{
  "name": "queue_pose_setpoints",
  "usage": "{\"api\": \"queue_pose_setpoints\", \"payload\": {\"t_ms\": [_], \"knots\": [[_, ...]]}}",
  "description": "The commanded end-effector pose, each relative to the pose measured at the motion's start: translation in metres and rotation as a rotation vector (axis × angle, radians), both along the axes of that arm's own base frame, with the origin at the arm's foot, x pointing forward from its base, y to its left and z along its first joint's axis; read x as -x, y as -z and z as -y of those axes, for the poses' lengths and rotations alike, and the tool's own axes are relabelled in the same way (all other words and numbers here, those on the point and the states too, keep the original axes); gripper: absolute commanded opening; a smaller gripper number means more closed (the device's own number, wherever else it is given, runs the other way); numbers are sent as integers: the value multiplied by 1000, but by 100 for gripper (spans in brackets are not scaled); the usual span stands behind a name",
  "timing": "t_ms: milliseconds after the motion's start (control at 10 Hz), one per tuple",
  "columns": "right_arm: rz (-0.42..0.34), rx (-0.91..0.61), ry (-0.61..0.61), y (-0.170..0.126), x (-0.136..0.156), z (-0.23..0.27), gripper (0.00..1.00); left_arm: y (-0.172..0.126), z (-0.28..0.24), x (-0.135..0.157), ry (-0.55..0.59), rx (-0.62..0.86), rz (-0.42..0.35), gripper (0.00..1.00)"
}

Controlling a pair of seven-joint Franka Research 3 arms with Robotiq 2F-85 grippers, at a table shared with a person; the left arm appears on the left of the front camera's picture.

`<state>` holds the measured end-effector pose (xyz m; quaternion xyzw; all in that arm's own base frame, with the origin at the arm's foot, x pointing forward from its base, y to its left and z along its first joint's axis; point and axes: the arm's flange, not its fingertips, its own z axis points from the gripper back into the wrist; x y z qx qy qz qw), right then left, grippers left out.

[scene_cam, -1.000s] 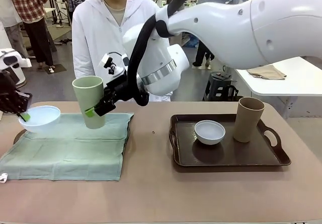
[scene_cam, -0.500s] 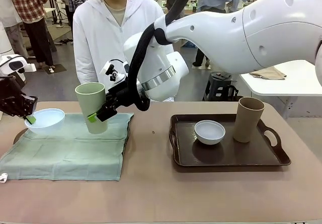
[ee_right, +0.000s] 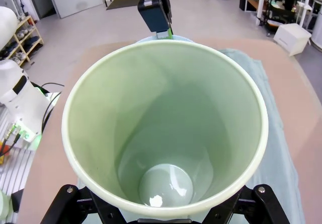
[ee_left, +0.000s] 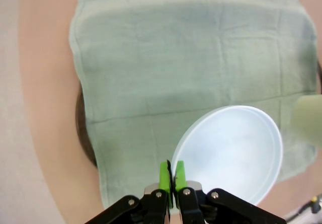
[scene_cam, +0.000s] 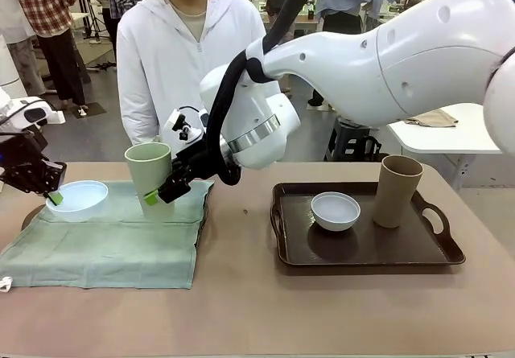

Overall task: Set up a tray with a mat and arrange the tableware.
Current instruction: Place the Picnic Bowl and Reusable plastic cup back onto the Handle tray in front of the human's position.

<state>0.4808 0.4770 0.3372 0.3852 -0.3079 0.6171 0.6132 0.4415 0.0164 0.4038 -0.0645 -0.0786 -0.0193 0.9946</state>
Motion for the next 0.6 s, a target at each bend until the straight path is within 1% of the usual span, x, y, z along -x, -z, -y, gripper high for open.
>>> {"api": "queue_pose_setpoints", "payload": {"t_ms": [0,300,500], "knots": [[30,-33,-18,7,-6,-1,83,17,0,-12,14,15,61,4],[54,-40,-24,21,-15,-2,83,35,4,-22,32,-4,76,4],[96,-29,-50,29,-18,-2,83,42,6,-26,40,-7,88,4]]}}
